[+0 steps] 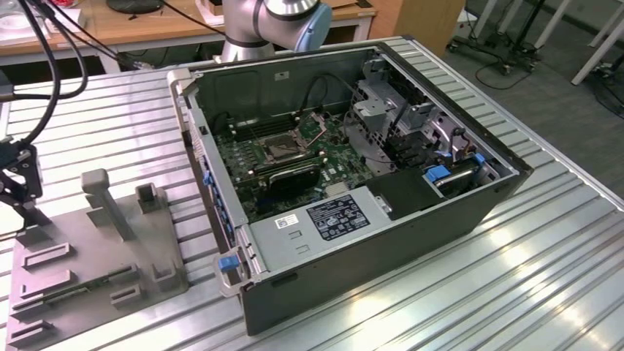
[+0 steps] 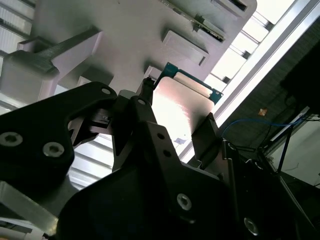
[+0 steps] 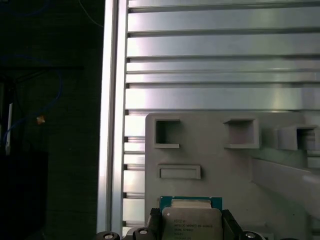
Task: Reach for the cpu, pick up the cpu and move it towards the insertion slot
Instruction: 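Pick up the cpu and move it towards the insertion slot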
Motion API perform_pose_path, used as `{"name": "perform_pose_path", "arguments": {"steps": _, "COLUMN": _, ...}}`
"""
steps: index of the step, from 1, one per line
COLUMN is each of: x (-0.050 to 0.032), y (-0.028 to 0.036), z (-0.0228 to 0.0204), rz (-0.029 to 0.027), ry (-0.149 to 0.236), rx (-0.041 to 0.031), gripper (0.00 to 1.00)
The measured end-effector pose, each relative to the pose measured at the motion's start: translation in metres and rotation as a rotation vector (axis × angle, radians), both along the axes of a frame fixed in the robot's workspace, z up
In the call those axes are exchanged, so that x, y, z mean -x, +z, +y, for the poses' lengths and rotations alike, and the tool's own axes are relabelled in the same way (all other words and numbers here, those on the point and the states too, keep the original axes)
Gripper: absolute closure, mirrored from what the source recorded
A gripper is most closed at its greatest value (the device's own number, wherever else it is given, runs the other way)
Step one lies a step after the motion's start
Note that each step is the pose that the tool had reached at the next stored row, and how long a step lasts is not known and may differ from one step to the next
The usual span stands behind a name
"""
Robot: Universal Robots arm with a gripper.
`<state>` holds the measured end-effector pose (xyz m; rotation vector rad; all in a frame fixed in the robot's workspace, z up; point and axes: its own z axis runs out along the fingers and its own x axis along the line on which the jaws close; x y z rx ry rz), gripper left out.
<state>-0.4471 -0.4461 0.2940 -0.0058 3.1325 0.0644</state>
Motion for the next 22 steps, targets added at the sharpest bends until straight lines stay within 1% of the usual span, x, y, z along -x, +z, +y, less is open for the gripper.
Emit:
{"name": "perform_pose_path", "arguments": {"steps": 6, "x": 0.0, "y": 0.0047, "z": 0.0, "rz": 0.0, "ry": 0.0, "rx": 0.0, "gripper": 0.45}}
{"name": "perform_pose_path", "arguments": {"steps": 10, "x": 0.0, "y": 0.0067, "z": 0.0, "rz": 0.0001, "ry": 0.0, "rx": 0.0002, "gripper": 0.45}}
{"name": "perform_pose_path", "arguments": {"steps": 22, "x": -0.0053, "y": 0.0068, "z": 0.0, "rz": 0.0, "ry": 0.0, "rx": 0.0002, "gripper": 0.45}}
